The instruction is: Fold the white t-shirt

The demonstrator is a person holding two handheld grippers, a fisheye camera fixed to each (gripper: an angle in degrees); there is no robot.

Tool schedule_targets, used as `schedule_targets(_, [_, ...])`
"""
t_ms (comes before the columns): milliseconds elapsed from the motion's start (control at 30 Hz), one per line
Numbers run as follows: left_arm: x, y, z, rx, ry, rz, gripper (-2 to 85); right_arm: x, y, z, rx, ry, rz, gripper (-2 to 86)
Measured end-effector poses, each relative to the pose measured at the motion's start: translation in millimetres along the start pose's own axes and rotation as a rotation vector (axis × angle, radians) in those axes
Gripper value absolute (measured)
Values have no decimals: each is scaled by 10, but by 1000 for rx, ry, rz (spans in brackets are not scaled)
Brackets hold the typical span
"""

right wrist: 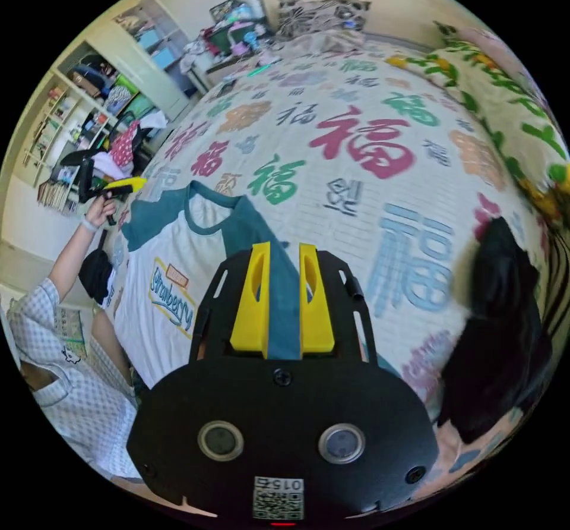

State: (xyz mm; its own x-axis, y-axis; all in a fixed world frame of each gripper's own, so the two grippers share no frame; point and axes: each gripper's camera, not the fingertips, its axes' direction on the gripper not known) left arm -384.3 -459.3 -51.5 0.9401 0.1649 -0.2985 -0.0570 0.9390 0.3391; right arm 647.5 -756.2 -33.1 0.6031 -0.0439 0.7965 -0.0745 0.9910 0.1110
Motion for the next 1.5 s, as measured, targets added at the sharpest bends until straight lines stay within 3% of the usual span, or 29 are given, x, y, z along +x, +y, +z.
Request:
schedule_targets(67, [115,-241,517,-104,34,33,104,-104,-216,340,-87,8,-24,78])
schedule_targets(167, [229,-306,872,-198,-89,88,71,-101,-374,739,-213,12,-2,80])
schedule_targets(300, [182,-347,808,-136,-3,106,4,-136,-371,710,-206,-78,-116,2])
schedule_targets(400, [152,-407,771,-81,3,106,-1,-115,-379,653,-170,28,-93,-7])
schedule_targets(533, [156,-313,1014,-103,-118,74,21,-34,-314,694,-131,97,16,-6])
schedule_targets(667, [158,54,602,3,-146,-36,85,-2,-26,519,-77,155,115,15])
schedule_targets(767, [283,691,-1,31,-115,-59,87,77,577,-22,62,-27,164,53])
schedule_targets(867, [501,1589,-363,-90,-47,-119,89,-72,1478,-442,48,-140,145,62])
schedule_targets(1000, [884,2763,-361,-278,-131,-222,94,-535,2933,-538,-138,-62,207,67])
schedule_targets(1133, [1206,3726,15,-402,-41,-350,107,-826,4008,-245,-325,-62,322,85])
schedule_targets(1333, [1520,3911,573,-471,-30,-318,110,-900,4458,81,-366,-207,387,84])
schedule_targets(1500, [1655,3759,899,-477,-27,-294,102,-958,4448,108,-401,-132,393,70])
